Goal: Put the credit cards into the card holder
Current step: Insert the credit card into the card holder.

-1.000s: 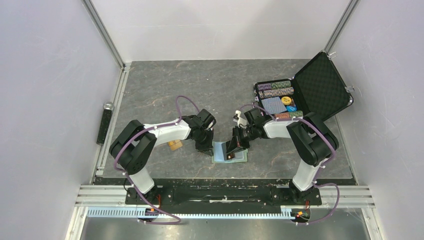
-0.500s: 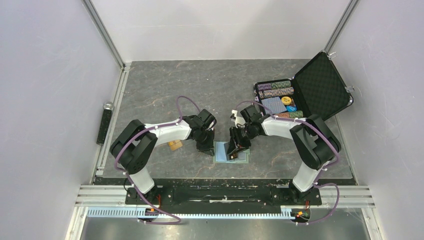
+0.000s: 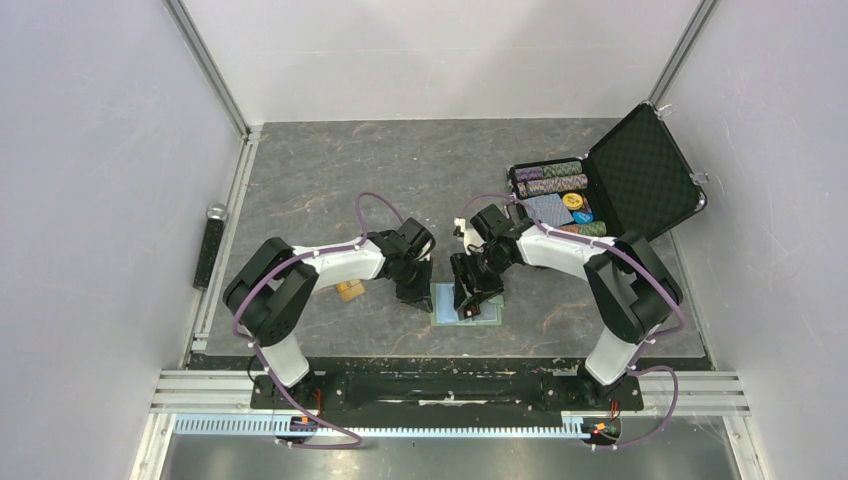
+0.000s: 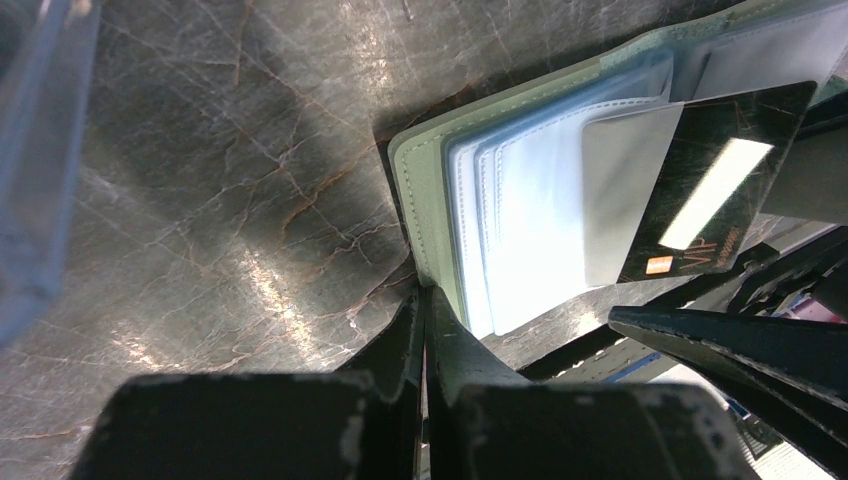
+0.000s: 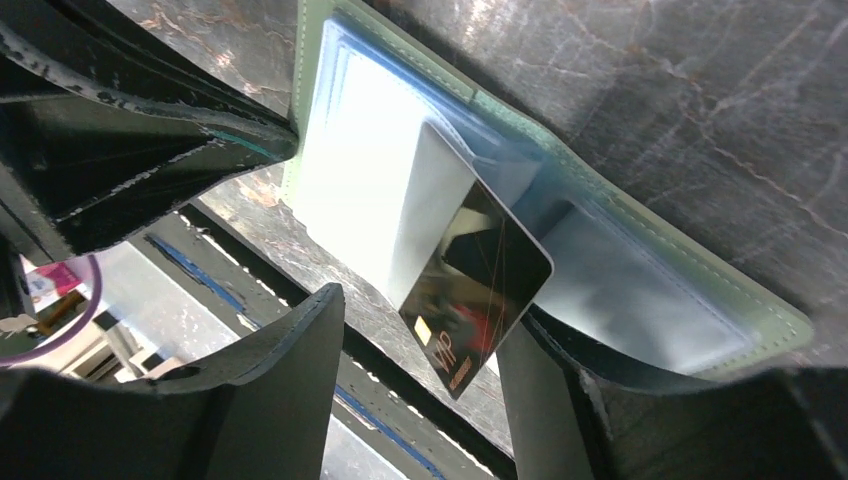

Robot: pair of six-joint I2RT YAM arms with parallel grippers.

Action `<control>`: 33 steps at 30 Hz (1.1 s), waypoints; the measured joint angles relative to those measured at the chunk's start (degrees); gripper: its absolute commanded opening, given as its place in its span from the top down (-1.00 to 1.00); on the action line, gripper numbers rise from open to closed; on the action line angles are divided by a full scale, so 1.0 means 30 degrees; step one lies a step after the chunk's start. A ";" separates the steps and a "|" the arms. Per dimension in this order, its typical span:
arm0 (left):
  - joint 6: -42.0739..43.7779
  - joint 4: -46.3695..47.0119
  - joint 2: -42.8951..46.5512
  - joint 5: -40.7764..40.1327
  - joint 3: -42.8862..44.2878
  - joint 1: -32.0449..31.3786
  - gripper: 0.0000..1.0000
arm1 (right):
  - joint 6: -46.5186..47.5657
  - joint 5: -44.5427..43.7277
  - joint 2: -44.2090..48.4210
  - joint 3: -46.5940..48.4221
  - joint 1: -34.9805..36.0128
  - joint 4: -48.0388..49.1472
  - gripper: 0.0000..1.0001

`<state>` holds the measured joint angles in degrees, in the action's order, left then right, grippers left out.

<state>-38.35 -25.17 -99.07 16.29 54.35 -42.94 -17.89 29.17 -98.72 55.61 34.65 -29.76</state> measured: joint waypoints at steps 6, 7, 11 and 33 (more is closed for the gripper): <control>0.0000 -0.0015 -0.0058 0.0080 0.0036 0.0000 0.96 | 0.0692 -0.1559 0.0240 0.0583 0.0226 -0.1392 -0.31; 0.0000 -0.0015 -0.0066 0.0087 0.0051 0.0000 0.95 | 0.0787 -0.1778 0.0284 0.0634 0.0262 -0.1545 -0.31; 0.0000 -0.0029 -0.0102 0.0109 0.0080 0.0000 0.95 | 0.1049 -0.2412 0.0401 0.0721 0.0321 -0.1989 -0.28; 0.0000 -0.0284 -0.0350 0.0255 0.0372 0.0015 0.96 | 0.0546 0.0197 -0.0619 0.0852 0.0867 -0.0714 0.42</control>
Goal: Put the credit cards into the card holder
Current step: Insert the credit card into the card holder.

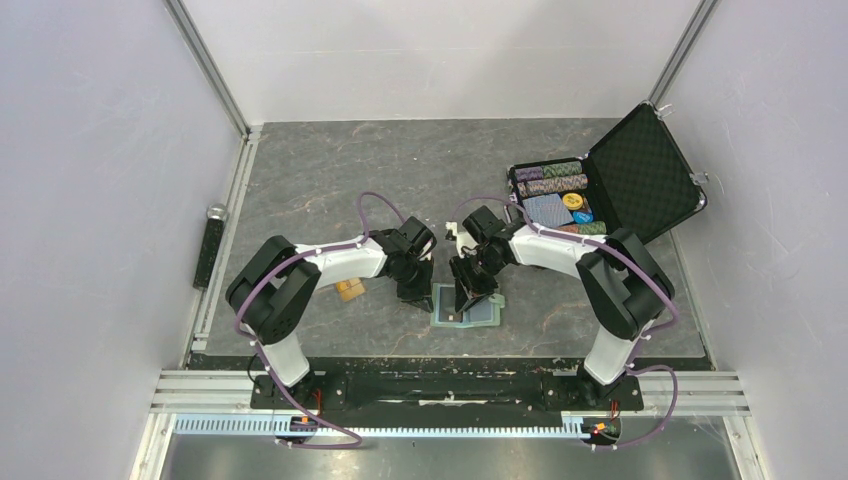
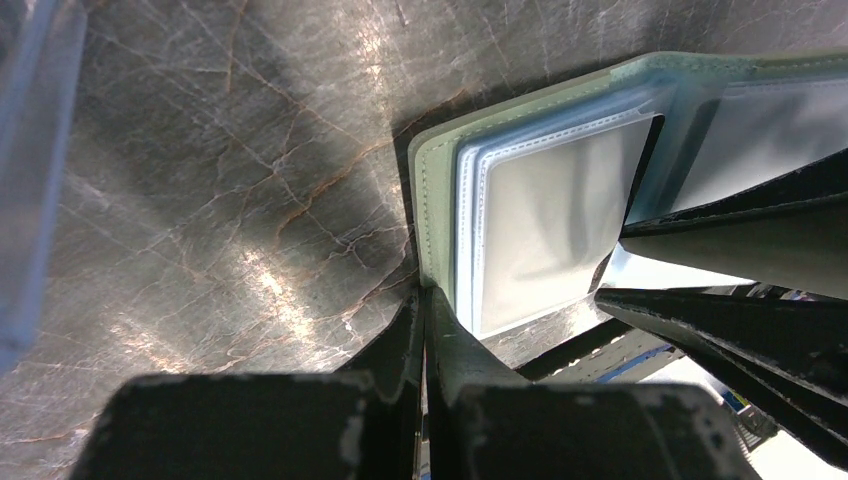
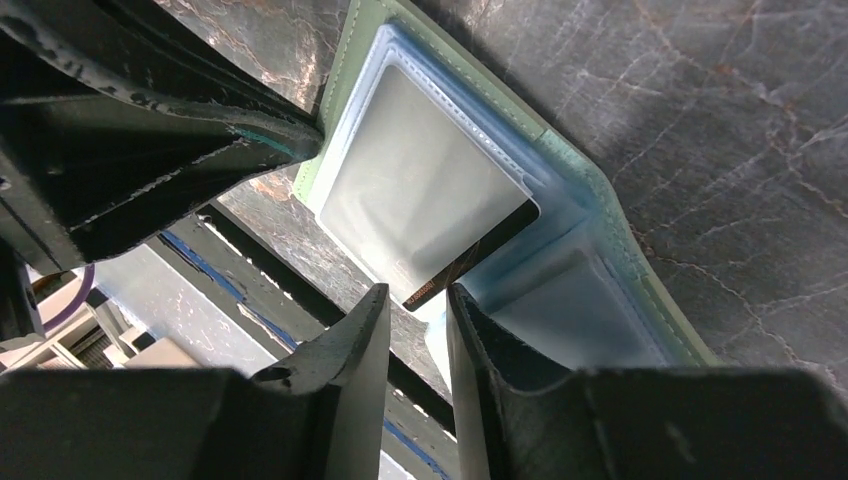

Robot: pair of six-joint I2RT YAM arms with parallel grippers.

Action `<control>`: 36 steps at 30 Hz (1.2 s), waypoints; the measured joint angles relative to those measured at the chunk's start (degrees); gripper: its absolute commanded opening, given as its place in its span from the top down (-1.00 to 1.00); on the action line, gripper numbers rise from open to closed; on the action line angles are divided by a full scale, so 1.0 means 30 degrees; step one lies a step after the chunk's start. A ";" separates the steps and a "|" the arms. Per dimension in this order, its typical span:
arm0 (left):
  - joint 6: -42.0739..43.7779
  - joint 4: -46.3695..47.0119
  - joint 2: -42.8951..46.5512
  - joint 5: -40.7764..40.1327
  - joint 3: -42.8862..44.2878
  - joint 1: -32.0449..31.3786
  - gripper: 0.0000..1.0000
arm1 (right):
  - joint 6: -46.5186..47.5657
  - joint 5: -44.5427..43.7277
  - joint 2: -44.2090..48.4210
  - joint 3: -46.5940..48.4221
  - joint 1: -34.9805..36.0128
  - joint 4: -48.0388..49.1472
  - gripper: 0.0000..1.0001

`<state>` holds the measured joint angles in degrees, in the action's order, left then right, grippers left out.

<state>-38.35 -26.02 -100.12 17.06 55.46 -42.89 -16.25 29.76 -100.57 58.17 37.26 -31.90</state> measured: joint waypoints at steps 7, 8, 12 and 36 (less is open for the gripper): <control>0.0000 -0.0007 -0.0007 0.0000 0.0007 0.0000 0.95 | 0.0430 -0.0896 0.0044 0.0474 -0.0036 -0.0663 0.22; 0.0000 -0.0007 -0.0007 0.0000 0.0007 0.0000 0.95 | 0.0474 -0.1027 0.0087 0.0495 -0.0058 -0.0736 0.19; 0.0000 -0.0007 -0.0007 0.0000 0.0007 0.0000 0.96 | 0.0765 -0.1647 0.0772 0.0481 -0.0605 -0.1268 0.10; 0.0000 -0.0007 -0.0044 0.0015 0.0022 0.0000 0.95 | 0.2084 -0.2120 0.2062 -0.1355 -0.3249 -0.2091 0.17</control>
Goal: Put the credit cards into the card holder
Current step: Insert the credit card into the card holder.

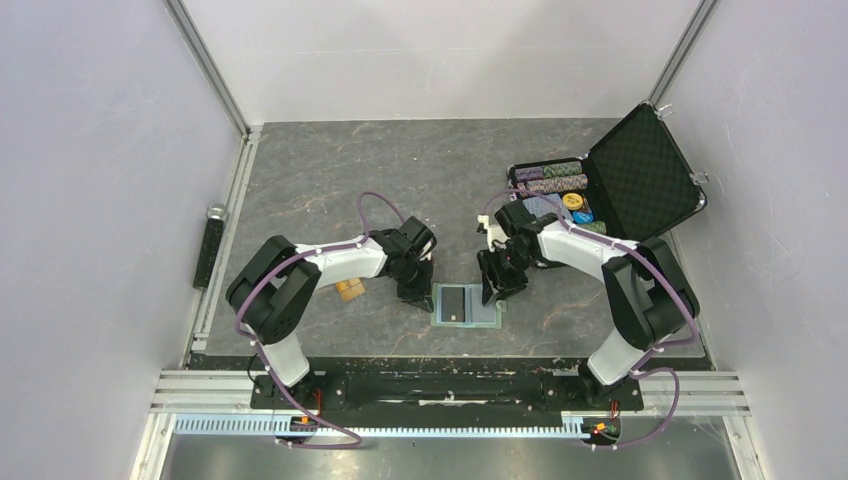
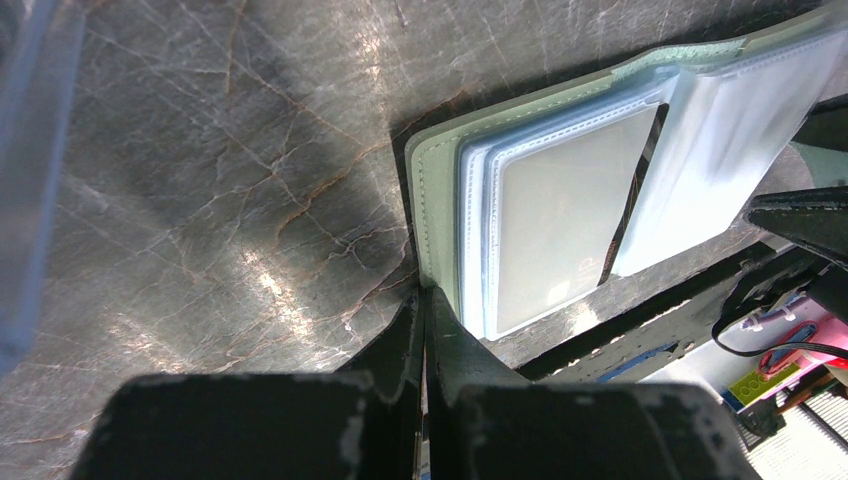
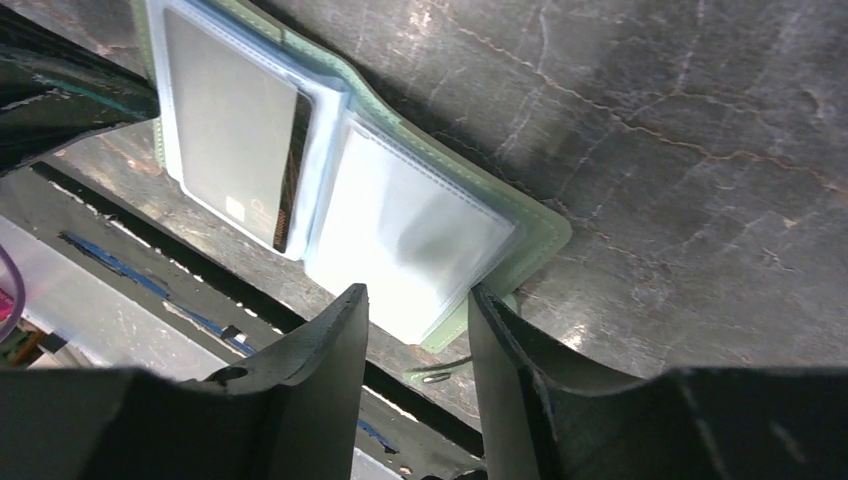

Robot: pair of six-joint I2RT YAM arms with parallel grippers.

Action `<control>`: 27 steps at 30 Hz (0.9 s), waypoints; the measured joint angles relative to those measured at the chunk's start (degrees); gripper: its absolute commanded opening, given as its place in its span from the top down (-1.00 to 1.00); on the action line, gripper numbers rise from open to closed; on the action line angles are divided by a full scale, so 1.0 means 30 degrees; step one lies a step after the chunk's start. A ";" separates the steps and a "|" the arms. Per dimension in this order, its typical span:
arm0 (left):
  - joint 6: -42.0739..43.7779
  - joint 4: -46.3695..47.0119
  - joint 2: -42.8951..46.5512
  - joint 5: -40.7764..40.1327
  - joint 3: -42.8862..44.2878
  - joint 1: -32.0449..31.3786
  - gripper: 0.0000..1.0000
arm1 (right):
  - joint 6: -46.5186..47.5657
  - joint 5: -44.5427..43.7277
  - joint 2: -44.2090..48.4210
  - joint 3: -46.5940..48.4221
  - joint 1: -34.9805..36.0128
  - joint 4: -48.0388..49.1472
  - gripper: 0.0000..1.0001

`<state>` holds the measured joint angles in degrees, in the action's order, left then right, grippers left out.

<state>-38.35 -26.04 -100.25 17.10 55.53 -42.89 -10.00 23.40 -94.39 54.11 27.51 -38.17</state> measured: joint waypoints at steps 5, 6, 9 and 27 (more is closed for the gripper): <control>0.0007 -0.0015 -0.0036 0.0015 0.0022 0.0000 0.96 | -0.0102 0.0984 0.0000 0.0000 -0.0015 0.0299 0.38; 0.0007 -0.0036 -0.0044 0.0022 0.0036 0.0000 0.96 | -0.0168 0.1217 0.0000 0.0000 -0.0015 0.0379 0.45; 0.0007 -0.0058 -0.0058 0.0029 0.0058 0.0000 0.95 | -0.0291 0.1770 0.0000 0.0000 -0.0036 0.0525 0.68; 0.0007 -0.0131 -0.0328 0.0335 0.0277 0.0000 0.95 | -0.1188 0.3140 0.0022 0.0809 -0.0117 0.0670 0.69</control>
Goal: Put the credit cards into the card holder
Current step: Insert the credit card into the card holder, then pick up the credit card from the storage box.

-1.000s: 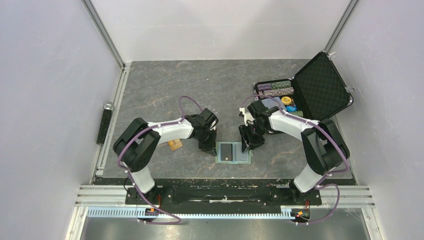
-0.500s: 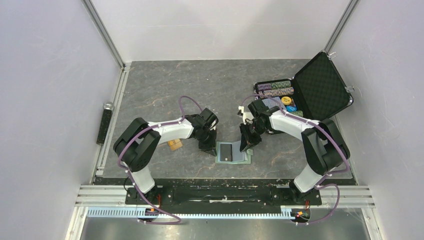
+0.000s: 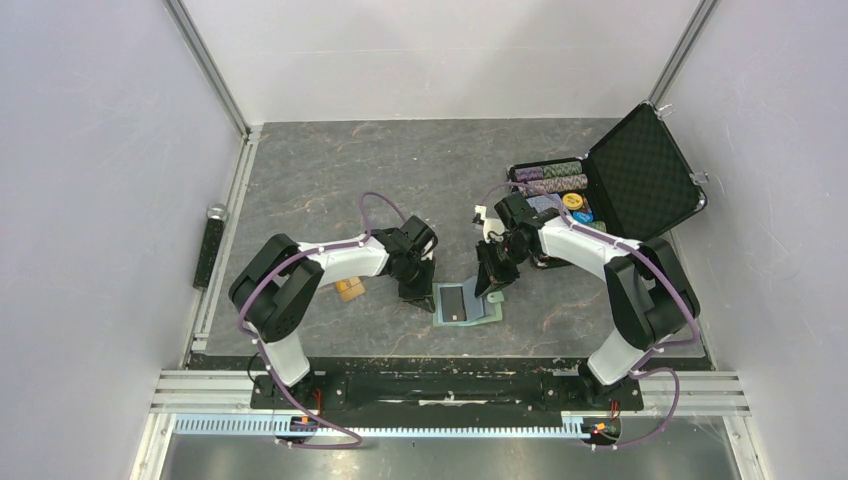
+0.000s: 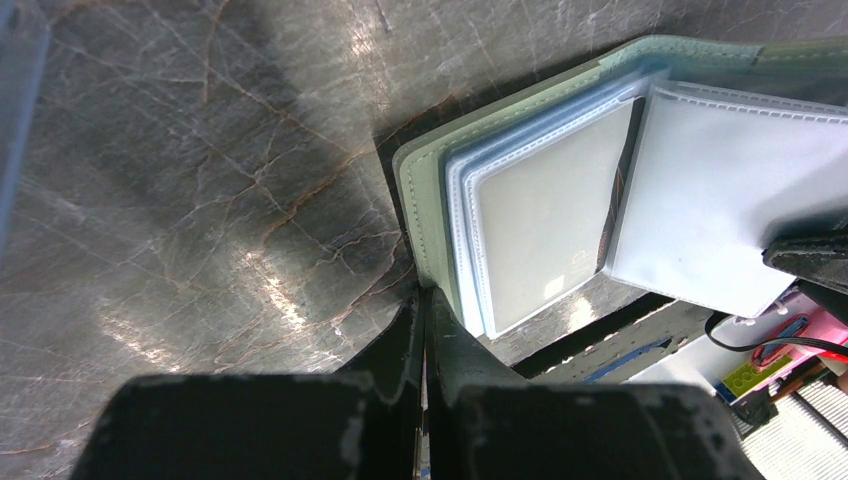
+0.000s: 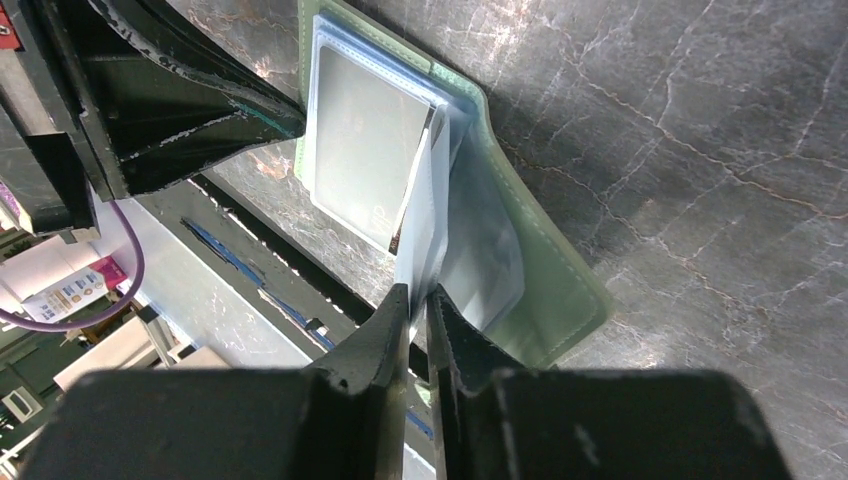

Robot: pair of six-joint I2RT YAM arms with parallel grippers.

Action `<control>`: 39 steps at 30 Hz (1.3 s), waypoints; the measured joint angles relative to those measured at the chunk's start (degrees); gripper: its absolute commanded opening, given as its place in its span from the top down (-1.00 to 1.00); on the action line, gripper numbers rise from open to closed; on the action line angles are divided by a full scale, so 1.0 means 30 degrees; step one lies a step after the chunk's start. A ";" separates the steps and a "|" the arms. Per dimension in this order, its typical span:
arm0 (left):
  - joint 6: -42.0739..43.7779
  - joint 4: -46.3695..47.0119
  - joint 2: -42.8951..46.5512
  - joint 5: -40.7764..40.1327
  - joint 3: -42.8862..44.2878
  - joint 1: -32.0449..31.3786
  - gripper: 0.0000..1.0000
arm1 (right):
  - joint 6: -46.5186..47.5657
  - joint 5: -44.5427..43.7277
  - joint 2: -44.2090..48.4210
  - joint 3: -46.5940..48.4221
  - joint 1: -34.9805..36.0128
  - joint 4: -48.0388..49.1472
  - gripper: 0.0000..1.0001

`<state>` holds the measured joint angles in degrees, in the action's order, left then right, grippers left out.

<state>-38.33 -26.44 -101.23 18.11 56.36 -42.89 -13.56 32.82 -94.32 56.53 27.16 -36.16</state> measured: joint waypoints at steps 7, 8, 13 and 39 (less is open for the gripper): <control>0.0000 -0.0007 -0.0015 0.0022 0.0022 0.0000 0.95 | 0.0029 -0.0270 0.0000 0.0000 0.0022 -0.0073 0.36; 0.0000 -0.0007 -0.0015 0.0015 0.0022 0.0000 0.95 | 0.0058 -0.0525 0.0000 0.0000 0.0029 -0.0168 0.10; 0.0022 -0.0393 -0.0015 -0.0277 0.0277 -0.0117 0.87 | 0.0495 -0.2455 0.0051 0.0328 0.0036 -0.1042 -0.34; -0.1239 0.2798 1.0127 0.0721 -0.3184 0.6484 -0.20 | 0.0240 -0.2186 -0.3315 0.9566 0.2922 -0.0539 -0.44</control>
<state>-42.04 -18.04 -70.85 20.27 46.81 -23.44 -12.84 26.26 -104.27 85.23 35.92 -37.78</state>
